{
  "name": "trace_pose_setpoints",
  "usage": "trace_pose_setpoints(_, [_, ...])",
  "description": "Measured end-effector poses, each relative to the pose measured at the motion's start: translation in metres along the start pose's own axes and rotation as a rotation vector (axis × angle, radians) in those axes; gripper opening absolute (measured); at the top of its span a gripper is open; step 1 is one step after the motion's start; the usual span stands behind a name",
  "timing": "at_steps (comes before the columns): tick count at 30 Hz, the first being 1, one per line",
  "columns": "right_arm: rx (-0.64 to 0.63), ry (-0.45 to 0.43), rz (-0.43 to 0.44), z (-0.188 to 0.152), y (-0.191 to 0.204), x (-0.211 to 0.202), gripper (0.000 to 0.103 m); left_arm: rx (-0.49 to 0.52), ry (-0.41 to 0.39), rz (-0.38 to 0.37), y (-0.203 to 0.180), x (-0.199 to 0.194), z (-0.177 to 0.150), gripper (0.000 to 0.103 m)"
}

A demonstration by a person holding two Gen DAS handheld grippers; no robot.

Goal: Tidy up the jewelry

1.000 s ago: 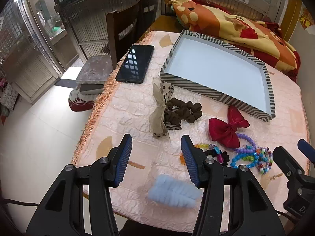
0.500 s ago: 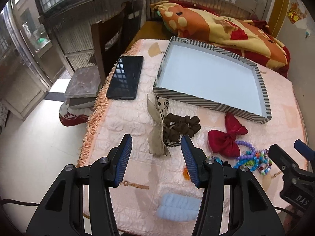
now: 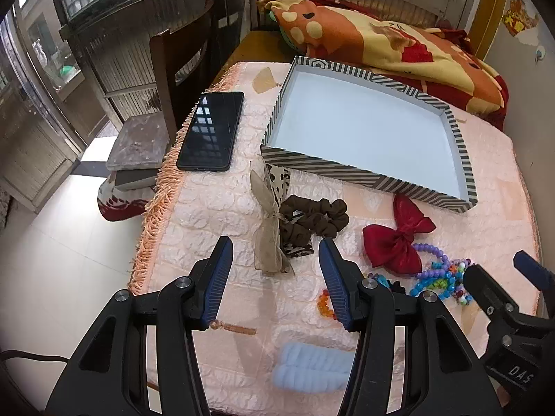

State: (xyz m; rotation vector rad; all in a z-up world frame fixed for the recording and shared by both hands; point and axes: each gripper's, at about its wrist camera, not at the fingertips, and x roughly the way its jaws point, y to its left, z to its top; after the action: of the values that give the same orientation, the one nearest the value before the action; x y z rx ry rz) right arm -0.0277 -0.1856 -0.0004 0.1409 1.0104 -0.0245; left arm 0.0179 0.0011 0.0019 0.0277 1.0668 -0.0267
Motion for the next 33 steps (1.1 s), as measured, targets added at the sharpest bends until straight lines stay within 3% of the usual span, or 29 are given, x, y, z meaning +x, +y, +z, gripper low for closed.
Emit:
trace_pose_setpoints(9, [0.03, 0.007, 0.038, 0.002, -0.001, 0.005, 0.103, 0.004, 0.001, 0.0, 0.0, 0.004, 0.002, 0.051])
trace_pose_setpoints(33, [-0.018, 0.025, 0.022, 0.008, 0.007, 0.011, 0.103, -0.009, 0.006, -0.01, 0.003, 0.008, 0.005, 0.051])
